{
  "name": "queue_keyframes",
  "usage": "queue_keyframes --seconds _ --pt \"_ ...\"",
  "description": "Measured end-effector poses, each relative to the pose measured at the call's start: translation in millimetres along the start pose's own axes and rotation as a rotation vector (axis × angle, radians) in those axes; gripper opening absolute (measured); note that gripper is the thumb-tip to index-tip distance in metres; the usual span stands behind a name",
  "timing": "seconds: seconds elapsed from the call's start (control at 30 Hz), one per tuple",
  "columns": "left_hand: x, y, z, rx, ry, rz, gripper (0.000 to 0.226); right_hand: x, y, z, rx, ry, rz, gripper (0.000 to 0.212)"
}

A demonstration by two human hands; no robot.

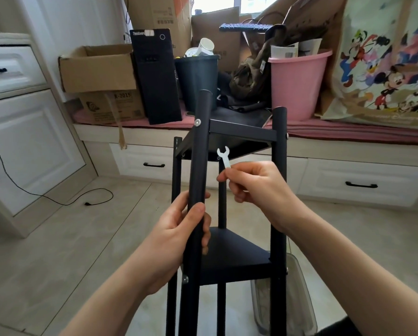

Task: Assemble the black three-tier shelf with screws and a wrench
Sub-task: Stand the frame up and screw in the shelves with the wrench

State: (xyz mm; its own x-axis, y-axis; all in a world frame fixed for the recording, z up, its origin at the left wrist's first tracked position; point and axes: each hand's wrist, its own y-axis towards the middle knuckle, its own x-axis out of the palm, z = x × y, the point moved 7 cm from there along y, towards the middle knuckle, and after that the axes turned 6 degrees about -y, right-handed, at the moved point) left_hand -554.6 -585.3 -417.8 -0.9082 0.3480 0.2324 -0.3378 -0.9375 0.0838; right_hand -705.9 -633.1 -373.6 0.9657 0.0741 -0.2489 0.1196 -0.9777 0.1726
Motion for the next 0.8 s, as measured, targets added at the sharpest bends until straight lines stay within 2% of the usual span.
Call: queue_keyframes --seconds 0.27,0.43,0.63,0.8 --pt "-1.1 -2.7 -2.2 -0.031 -0.042 -0.003 0.027 2.7 6.7 -0.3 0.054 -0.007 0.073 0.023" --pt "0.8 -4.0 -1.6 -0.037 -0.04 0.0 0.029 9.6 12.2 -5.2 0.044 0.036 0.05 0.025" --pt "4.2 -4.4 0.1 -0.033 -0.015 -0.016 0.023 9.9 15.8 -11.8 -0.025 0.038 0.099 0.024" --pt "6.2 -5.2 -0.1 -0.037 -0.001 -0.034 0.021 3.5 12.9 -22.0 -0.14 -0.08 0.2 0.02"
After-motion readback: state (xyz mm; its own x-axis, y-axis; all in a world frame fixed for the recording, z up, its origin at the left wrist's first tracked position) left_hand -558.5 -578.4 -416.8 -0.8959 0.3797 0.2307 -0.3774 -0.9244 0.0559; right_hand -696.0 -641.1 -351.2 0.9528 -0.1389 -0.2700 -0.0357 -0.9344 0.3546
